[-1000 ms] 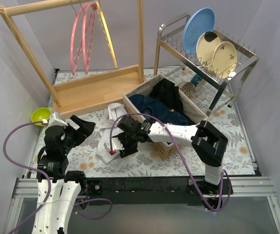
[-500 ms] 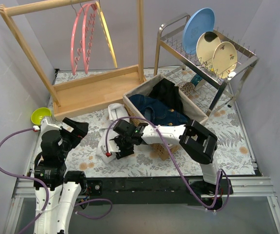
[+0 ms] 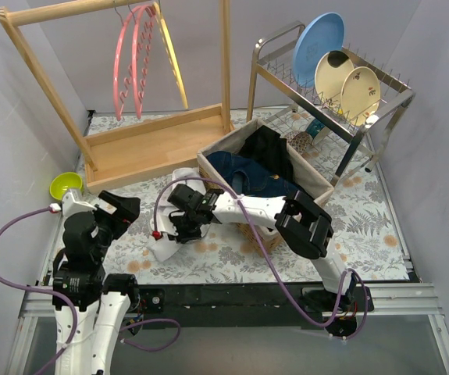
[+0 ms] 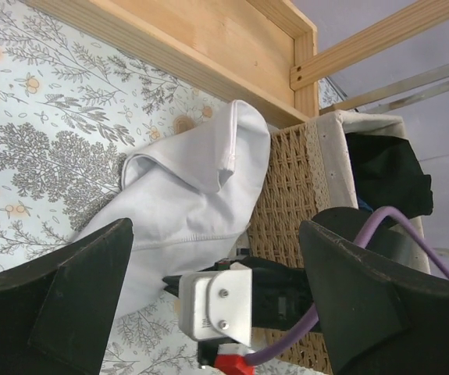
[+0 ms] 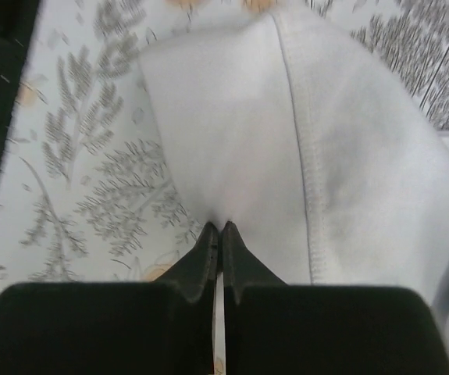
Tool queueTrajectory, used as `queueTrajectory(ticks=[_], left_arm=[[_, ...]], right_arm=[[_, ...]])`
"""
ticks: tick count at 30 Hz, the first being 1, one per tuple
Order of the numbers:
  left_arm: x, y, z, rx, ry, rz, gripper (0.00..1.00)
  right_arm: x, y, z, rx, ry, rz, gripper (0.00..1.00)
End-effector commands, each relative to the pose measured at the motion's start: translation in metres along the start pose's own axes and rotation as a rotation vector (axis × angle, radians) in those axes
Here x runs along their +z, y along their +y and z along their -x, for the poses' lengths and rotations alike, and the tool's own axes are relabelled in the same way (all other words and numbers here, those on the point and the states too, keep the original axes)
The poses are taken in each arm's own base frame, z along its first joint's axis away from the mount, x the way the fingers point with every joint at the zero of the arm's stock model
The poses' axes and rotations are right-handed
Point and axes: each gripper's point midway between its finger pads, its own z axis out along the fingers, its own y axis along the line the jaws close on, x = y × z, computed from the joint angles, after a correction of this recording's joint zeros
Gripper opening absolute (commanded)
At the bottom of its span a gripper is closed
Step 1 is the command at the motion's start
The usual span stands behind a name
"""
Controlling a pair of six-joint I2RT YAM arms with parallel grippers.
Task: Place the skirt on the hanger
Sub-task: Move the skirt to the center of the board
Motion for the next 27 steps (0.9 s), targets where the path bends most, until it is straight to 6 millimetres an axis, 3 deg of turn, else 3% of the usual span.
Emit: queueTrajectory(ticks=[1,4,7,11,14,17,21,25,27], left_arm=[[-0.026,-0.011,0.034,0.039,-0.139,-0.022,0.86],[-0.051,-0.021,0.056,0.054,-0.241,-0.064,0.86],[-0.064,-0.025,0.065,0.060,-0.279,-0.074,0.86],[-0.061,-0.028,0.059,0.065,-0.251,-0.096,0.86],[-0.056,-0.028,0.050,0.070,-0.212,-0.108,0.86],[-0.052,-0.027,0.045,0.073,-0.189,-0.109,0.86],[-0.046,-0.027,0.038,0.074,-0.161,-0.121,0.86],[-0.042,-0.028,0.034,0.081,-0.135,-0.123,0.86],[-0.040,-0.027,0.031,0.084,-0.126,-0.124,0.87]], right_arm=[[-0.048,0.016,0.085,0.056,-0.224,0.117,0.01],[-0.090,0.019,0.137,0.066,-0.363,0.131,0.01],[-0.109,0.009,0.160,0.072,-0.411,0.088,0.01],[-0.077,0.010,0.137,0.105,-0.348,0.135,0.01],[-0.031,0.034,0.107,0.169,-0.284,0.293,0.01],[-0.015,0.051,0.086,0.192,-0.226,0.359,0.10],[-0.022,0.055,0.080,0.185,-0.205,0.356,0.44],[-0.052,0.054,0.080,0.137,-0.202,0.340,0.54],[-0.077,0.050,0.083,0.090,-0.239,0.320,0.61]])
